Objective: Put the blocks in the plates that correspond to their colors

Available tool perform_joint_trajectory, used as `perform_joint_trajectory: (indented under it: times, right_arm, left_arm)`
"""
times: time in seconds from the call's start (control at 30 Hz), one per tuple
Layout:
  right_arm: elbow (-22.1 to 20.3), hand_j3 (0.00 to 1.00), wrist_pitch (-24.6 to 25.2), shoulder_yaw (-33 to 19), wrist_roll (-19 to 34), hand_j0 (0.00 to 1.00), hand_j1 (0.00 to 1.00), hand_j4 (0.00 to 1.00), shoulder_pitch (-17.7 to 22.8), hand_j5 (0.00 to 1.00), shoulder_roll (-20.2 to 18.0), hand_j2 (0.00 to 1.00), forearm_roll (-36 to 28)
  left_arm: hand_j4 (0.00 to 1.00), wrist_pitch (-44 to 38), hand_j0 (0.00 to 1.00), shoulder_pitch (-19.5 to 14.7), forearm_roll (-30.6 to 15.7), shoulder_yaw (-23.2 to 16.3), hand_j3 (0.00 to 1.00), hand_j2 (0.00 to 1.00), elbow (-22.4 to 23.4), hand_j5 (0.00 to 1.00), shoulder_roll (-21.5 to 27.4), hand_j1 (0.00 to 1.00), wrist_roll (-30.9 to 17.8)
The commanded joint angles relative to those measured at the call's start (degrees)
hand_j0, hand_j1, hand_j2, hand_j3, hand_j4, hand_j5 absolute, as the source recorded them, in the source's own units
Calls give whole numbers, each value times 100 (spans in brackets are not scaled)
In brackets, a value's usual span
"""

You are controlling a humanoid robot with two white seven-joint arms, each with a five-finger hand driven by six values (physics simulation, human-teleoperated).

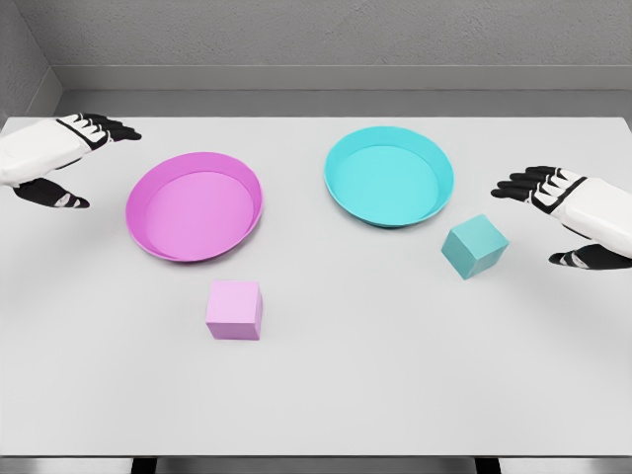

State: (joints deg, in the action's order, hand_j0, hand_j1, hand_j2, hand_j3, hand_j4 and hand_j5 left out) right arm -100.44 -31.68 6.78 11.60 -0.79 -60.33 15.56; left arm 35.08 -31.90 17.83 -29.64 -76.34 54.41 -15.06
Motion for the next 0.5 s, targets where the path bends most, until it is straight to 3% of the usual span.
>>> perform_joint_trajectory:
  times: [0.0, 0.07, 0.17, 0.27, 0.33, 0.47]
  right_arm:
    - [-2, 100, 4, -1, 0, 100, 100, 100, -9, 100, -6, 100, -35]
    - [-2, 100, 4, -1, -9, 100, 100, 100, -44, 100, -5, 100, -44]
    - [16, 100, 65, 16, 9, 100, 100, 100, -272, 100, 188, 100, -53]
    - [183, 100, 144, 745, 105, 100, 100, 100, -1001, 100, 328, 100, -35]
    - [245, 100, 803, 1334, 949, 100, 100, 100, -1547, 100, 522, 100, -35]
    - [438, 100, 1612, 1598, 1213, 100, 100, 100, -1837, 100, 566, 100, -35]
  left_arm:
    - [100, -8, 100, 0, -33, -6, 100, 100, -13, 100, 26, 100, 3]
    - [100, -8, 100, 52, -33, 2, 100, 100, -30, 100, 43, 100, 3]
    - [100, -8, 100, 386, -7, 64, 100, 100, -557, 100, 158, 100, 3]
    - [100, -8, 100, 615, 2, 11, 100, 100, -1032, 100, 307, 100, 3]
    - [100, -8, 100, 738, 10, -7, 100, 100, -1322, 100, 325, 100, 3]
    - [100, -8, 100, 1019, 151, -24, 100, 100, -1893, 100, 334, 100, -6]
